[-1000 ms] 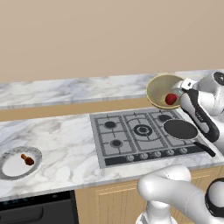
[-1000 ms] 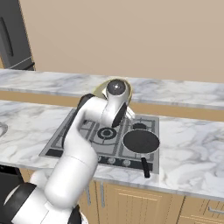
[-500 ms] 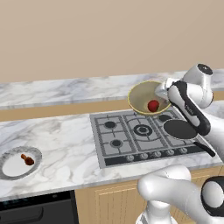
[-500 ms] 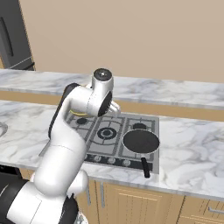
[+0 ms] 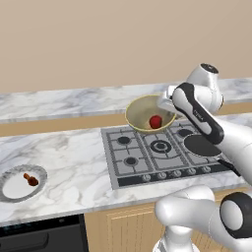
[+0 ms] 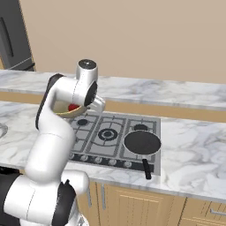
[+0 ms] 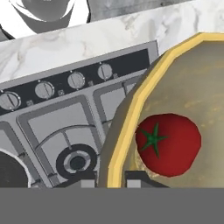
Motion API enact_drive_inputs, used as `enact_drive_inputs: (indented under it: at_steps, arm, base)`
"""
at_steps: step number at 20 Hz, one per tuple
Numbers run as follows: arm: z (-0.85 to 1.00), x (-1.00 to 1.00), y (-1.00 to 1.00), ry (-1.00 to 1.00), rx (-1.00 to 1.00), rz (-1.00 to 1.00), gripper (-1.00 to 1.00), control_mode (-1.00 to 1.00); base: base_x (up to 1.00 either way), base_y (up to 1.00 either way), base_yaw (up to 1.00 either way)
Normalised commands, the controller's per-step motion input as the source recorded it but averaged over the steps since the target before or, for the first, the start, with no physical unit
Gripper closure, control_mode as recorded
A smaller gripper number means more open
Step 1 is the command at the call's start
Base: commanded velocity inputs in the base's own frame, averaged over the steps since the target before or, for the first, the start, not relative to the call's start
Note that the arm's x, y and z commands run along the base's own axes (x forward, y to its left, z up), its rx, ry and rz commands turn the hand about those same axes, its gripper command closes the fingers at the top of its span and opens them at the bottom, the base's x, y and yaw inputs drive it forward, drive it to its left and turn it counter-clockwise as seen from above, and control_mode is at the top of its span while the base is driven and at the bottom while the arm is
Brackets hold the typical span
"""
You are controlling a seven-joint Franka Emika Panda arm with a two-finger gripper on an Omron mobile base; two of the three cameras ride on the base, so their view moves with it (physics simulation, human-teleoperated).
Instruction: Place the chicken drumstick on the plate and place the tomato on the same plate.
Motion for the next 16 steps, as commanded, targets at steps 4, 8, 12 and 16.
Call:
enact_drive_inputs:
  at_steps: [4, 8, 12, 16]
  arm:
    - [-0.02, 0.0, 0.71, 0.0, 0.0, 0.08, 1.0, -1.0]
    - [0.0, 0.0, 0.64, 0.01, 0.0, 0.08, 1.0, -1.0]
    - [-0.01, 0.0, 0.67, 0.01, 0.0, 0.07, 1.0, -1.0]
    - [-0.02, 0.0, 0.64, 0.08, 0.0, 0.07, 1.0, -1.0]
  base:
    - [0.0, 0.0, 0.0]
    - [0.0, 0.0, 0.0]
    - [0.0, 0.0, 0.0]
    - [0.0, 0.0, 0.0]
